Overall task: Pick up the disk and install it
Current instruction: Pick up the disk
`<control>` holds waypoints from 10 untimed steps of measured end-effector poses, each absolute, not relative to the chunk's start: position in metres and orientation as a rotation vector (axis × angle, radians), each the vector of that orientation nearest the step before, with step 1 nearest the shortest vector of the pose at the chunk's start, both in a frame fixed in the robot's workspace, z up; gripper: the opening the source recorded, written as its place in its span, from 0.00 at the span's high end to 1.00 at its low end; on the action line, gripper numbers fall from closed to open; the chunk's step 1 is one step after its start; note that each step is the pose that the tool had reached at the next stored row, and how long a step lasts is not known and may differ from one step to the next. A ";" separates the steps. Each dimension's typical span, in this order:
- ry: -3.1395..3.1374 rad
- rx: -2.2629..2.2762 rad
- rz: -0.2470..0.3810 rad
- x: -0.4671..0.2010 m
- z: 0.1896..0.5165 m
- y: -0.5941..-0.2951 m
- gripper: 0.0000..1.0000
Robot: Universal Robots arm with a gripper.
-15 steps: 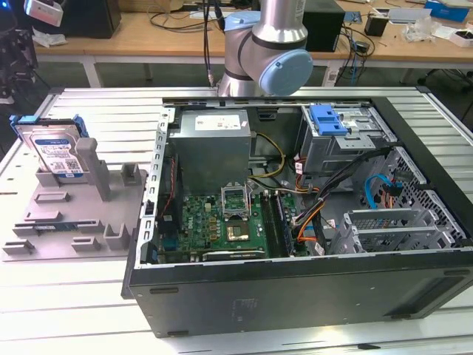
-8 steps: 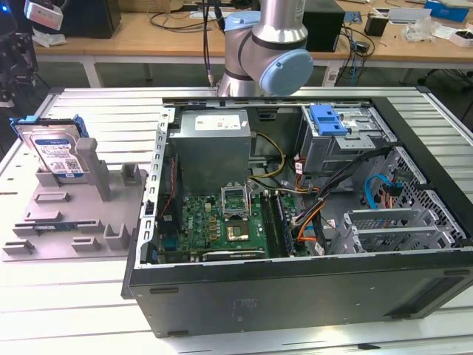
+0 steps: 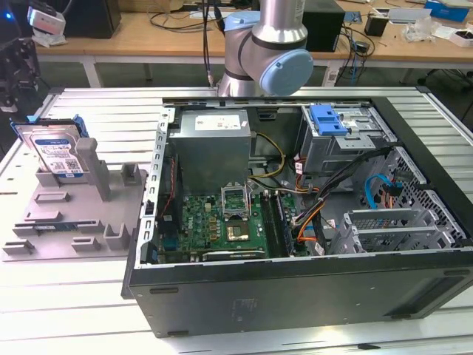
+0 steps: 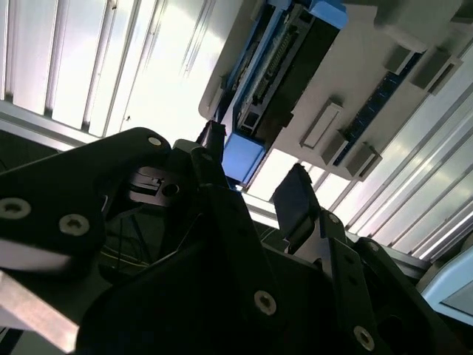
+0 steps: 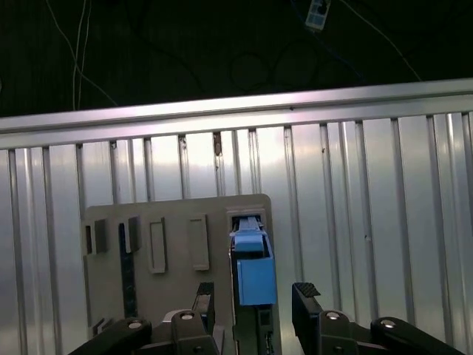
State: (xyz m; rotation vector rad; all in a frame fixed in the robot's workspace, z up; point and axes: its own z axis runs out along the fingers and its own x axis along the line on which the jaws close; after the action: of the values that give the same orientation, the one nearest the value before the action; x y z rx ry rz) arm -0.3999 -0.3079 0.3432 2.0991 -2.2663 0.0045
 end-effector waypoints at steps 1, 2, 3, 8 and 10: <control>-2.266 2.099 0.004 -0.400 0.343 -0.308 0.46; -2.266 2.099 0.004 -0.400 0.342 -0.308 0.46; -2.266 2.099 0.004 -0.400 0.341 -0.308 0.46; -2.266 2.099 0.004 -0.400 0.336 -0.308 0.46; -2.265 2.100 0.004 -0.400 0.335 -0.308 0.46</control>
State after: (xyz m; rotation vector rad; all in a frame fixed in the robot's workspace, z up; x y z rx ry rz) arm -0.3999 -0.3078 0.3352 2.1000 -2.2654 0.0045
